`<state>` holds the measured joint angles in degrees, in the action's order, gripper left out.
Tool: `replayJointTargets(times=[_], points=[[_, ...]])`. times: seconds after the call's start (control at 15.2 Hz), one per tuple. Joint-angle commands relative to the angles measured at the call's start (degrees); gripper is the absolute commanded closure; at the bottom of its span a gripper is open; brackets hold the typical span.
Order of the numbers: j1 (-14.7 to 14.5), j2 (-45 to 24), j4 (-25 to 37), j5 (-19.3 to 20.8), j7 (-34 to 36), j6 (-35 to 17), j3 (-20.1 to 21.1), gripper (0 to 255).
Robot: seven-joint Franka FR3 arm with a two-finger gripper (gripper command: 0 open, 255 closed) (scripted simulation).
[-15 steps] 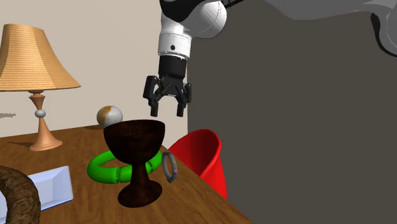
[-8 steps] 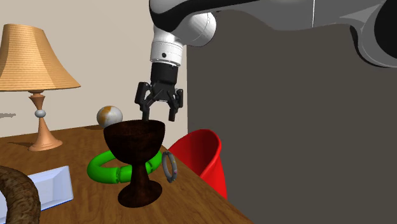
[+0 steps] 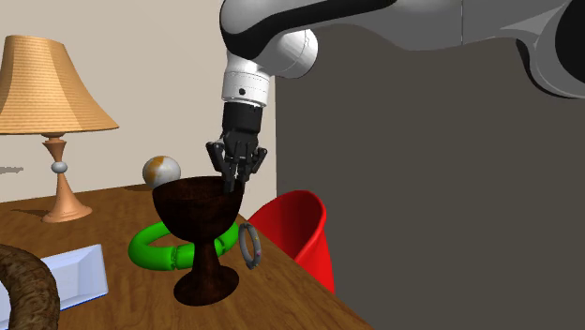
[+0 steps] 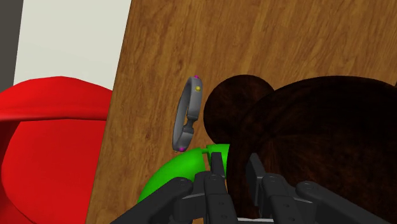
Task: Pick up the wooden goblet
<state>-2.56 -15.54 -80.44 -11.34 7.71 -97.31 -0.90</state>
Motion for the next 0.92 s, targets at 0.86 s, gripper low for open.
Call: replayJointTargets(times=[0.86], points=[[0.22,-1.47,8.24,0.05,1.09,6.71,0.00,255]])
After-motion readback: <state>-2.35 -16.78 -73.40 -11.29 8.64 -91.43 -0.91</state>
